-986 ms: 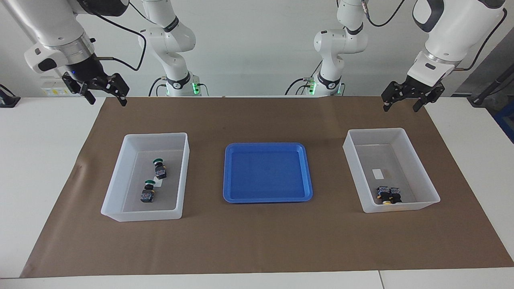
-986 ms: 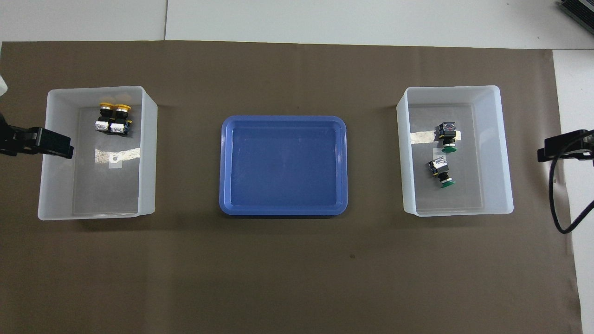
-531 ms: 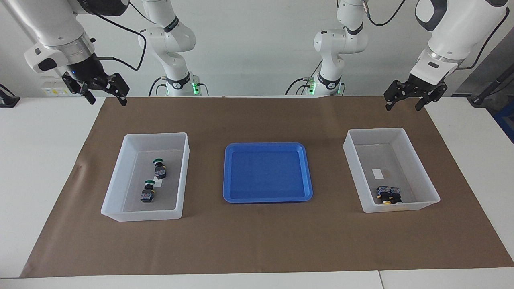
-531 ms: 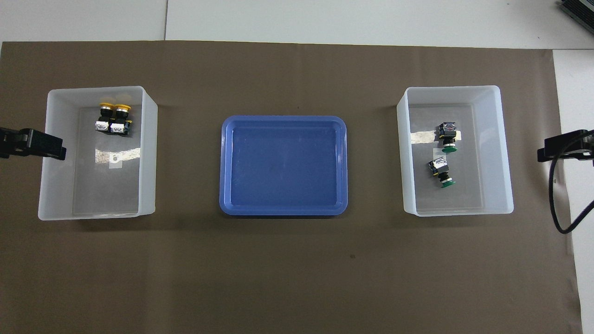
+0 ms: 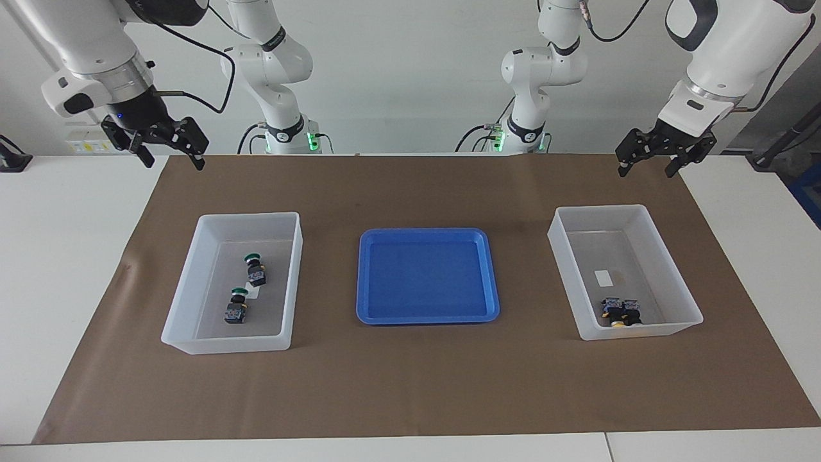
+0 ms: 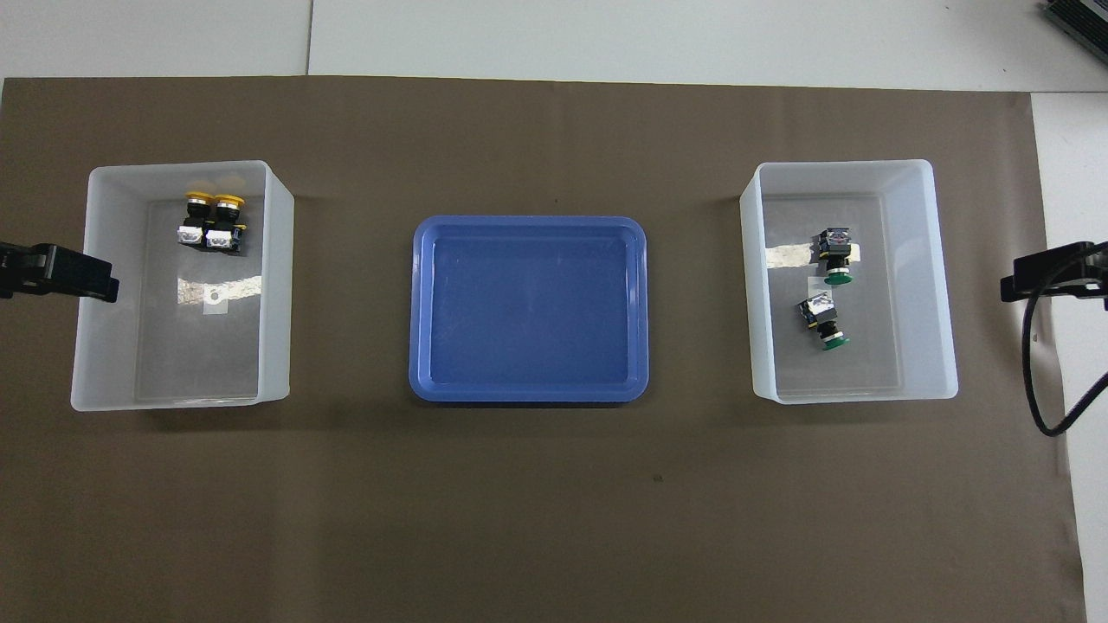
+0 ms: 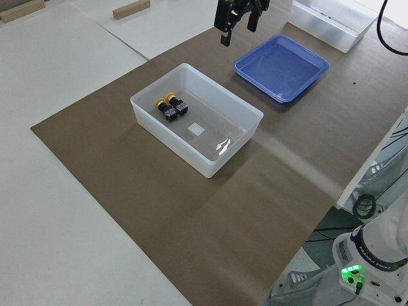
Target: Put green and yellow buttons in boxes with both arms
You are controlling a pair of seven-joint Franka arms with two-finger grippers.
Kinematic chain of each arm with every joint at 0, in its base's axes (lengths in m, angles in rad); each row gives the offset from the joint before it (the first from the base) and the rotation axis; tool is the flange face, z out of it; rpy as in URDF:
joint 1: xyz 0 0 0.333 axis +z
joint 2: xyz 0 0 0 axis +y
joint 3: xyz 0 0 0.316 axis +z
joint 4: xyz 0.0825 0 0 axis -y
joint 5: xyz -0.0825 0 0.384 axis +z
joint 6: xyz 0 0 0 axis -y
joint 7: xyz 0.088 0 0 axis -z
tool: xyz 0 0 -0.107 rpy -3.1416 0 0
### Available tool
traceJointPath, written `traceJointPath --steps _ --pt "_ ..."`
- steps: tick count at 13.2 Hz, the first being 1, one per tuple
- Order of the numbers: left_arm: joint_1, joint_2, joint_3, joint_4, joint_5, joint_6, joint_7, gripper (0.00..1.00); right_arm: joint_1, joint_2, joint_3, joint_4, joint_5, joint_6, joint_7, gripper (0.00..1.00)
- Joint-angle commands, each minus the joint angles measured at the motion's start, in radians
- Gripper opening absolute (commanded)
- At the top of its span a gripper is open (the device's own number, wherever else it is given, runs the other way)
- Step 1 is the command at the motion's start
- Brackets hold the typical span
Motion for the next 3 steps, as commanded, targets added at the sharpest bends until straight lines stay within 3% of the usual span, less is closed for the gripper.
traceJointPath --steps 1,3 --pt "0.013 -0.026 -0.003 -0.031 -0.011 0.029 0.020 1.00 -0.005 -0.023 0.008 -0.021 -0.014 0.015 -0.012 1.00" --pt "0.013 -0.025 -0.003 -0.029 -0.011 0.029 0.020 1.00 -0.004 -0.023 0.008 -0.021 -0.014 0.016 -0.012 1.00"
